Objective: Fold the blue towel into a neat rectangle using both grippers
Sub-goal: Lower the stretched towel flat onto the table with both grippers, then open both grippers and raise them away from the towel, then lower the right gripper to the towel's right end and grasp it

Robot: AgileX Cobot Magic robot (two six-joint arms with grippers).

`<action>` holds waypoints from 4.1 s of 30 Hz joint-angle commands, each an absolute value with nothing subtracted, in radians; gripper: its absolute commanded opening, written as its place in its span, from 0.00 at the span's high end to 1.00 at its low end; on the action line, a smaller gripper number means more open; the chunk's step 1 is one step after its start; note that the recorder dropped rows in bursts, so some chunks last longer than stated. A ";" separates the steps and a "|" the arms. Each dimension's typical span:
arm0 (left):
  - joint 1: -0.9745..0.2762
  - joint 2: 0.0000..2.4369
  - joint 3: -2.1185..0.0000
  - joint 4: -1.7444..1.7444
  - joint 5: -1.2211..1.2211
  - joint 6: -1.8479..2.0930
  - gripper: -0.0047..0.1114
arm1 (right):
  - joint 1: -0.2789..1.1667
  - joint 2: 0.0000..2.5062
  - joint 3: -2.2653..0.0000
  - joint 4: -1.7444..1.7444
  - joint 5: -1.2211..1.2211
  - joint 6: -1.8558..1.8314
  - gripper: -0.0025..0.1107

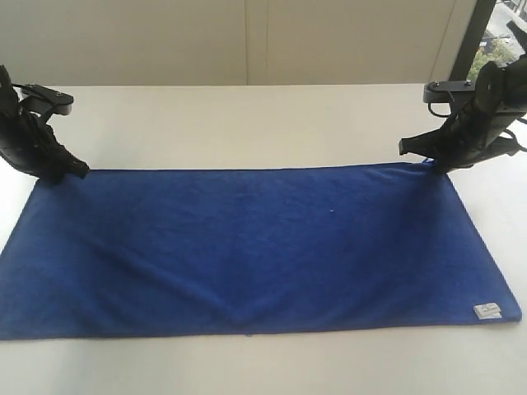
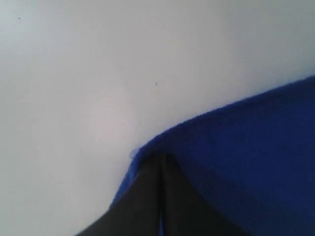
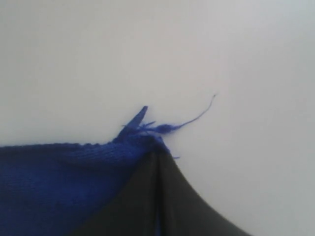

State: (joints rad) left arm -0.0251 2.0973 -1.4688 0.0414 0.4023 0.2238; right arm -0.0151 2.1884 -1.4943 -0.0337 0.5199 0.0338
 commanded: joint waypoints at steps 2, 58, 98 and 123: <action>-0.023 2.105 -1.468 0.079 0.338 0.232 0.96 | -0.022 2.193 -1.498 -0.045 0.536 0.030 0.98; -0.023 1.491 -1.464 0.111 0.994 -0.096 0.96 | -0.070 1.679 -1.346 -0.023 0.856 0.082 0.98; -0.023 0.606 -1.040 0.059 1.042 -0.046 0.96 | -0.070 1.686 -1.081 0.072 0.746 -0.086 0.98; -0.023 0.606 -1.040 0.059 1.042 -0.046 0.96 | -0.093 1.968 -1.106 -0.018 0.592 -0.039 0.58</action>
